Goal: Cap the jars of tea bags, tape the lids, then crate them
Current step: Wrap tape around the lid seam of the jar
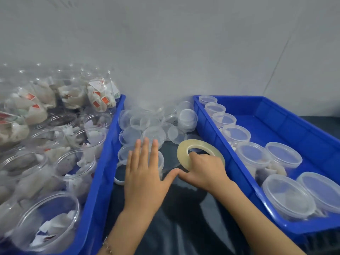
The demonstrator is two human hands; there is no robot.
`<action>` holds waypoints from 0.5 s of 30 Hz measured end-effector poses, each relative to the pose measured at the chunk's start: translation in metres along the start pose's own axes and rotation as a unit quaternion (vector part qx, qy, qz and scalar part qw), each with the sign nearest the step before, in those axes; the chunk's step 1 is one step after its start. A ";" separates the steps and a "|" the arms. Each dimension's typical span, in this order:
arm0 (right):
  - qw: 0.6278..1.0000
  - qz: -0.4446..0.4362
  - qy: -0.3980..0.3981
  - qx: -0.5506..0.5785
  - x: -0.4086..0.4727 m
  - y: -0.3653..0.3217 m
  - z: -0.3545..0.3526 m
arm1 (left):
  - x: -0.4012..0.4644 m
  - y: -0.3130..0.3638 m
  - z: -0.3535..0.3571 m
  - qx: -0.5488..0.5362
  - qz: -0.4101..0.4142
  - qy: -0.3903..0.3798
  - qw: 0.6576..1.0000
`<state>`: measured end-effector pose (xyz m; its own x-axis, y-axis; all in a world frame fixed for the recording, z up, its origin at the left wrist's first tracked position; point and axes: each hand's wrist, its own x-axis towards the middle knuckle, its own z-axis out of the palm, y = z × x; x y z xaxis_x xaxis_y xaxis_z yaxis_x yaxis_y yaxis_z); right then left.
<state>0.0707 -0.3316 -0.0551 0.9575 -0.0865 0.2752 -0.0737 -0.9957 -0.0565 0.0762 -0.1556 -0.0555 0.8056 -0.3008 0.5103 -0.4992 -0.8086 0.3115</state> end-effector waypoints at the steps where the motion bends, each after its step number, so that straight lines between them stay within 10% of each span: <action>1: 1.000 -0.002 0.000 -0.015 0.000 0.002 0.000 | 0.002 0.001 0.003 0.026 -0.012 -0.038 0.999; 15: 0.999 -0.026 0.024 -0.031 0.037 0.012 0.011 | -0.004 -0.011 -0.004 -0.099 0.056 -0.060 0.992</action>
<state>0.1083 -0.3460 -0.0565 0.9462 -0.0355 0.3218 -0.0437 -0.9989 0.0183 0.0771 -0.1433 -0.0579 0.7675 -0.4515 0.4551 -0.6315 -0.6547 0.4154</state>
